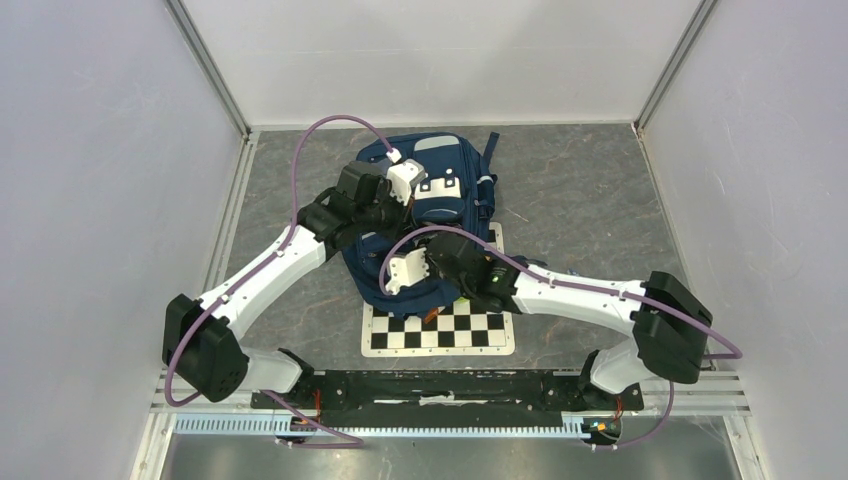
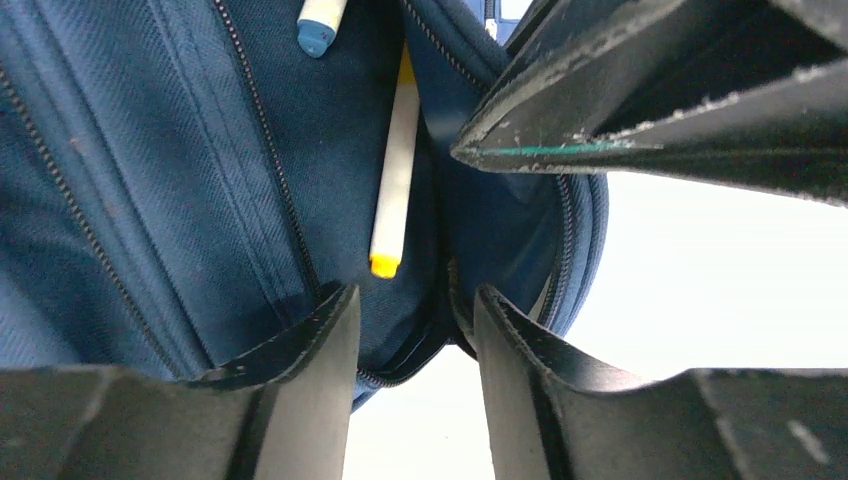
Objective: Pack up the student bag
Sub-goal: Place the stationery in the student bag, then zip the student bag at the center of the board.
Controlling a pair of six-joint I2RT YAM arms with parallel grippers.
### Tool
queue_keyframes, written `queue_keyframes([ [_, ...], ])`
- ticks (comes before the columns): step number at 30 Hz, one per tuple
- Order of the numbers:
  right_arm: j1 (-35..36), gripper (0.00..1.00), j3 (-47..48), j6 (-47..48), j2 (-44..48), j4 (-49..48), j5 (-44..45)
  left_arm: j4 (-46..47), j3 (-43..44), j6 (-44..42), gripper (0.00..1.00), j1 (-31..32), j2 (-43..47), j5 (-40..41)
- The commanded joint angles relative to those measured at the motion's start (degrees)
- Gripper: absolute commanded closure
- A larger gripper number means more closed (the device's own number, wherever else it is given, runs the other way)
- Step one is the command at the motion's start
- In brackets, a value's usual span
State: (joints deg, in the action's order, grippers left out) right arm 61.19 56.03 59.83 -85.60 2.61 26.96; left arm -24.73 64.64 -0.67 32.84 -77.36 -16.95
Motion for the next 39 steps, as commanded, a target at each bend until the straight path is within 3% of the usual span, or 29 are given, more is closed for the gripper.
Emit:
queue_keyframes([
  [1, -0.28, 0.48, -2.28, -2.63, 4.46, -2.15, -2.59, 6.45, 1.02, 3.04, 0.98, 0.37, 1.51, -3.28],
  [7, -0.36, 0.33, -4.44, -11.78, 11.49, 0.9, -8.46, 6.72, 0.4, 2.35, 0.98, 0.34, 0.96, -0.68],
  [8, -0.77, 0.29, -4.96, -13.83, 12.76, 0.95, -9.02, 6.64, 0.4, 2.17, 0.94, 0.38, 0.7, -0.68],
  [13, -5.56, 0.27, -6.09, -25.33, 18.39, 4.32, -14.31, 6.99, 0.39, 1.81, 0.29, 0.38, 0.62, -2.38],
  [15, -7.16, 0.26, -7.51, -28.6, 21.48, 4.33, -17.61, 8.75, -0.79, 1.92, 0.14, 0.37, 2.29, -2.16],
  [17, -9.13, 0.24, -8.59, -31.71, 24.42, 4.6, -22.29, 11.26, -2.56, 2.69, 0.06, 0.31, 4.95, -1.18],
  [20, -12.32, 0.2, -10.18, -38.2, 27.98, 4.33, -25.91, 12.63, -4.76, 7.0, 0.02, 0.0, 9.3, 2.26],
  [23, -15.01, 0.14, -12.11, -47.29, 29.1, 1.82, -24.17, 14.1, -9.58, 13.94, 0.0, -1.36, 14.15, 5.57],
  [29, -15.22, 0.14, -13.82, -58.35, 24.94, -0.96, -20.07, 15.23, -24.26, 26.8, 0.0, -9.54, 27.31, 9.31],
  [34, -15.21, 0.15, -17.7, -63.13, 26.43, -9.05, -24.29, 14.3, -34.76, 27.29, 0.0, -11.84, 35.72, 14.72],
  [39, -15.17, 0.15, -18.33, -62.85, 27.4, -9.0, -25.29, 18.45, -41.52, 26.17, 0.05, -11.87, 39.21, 18.75],
])
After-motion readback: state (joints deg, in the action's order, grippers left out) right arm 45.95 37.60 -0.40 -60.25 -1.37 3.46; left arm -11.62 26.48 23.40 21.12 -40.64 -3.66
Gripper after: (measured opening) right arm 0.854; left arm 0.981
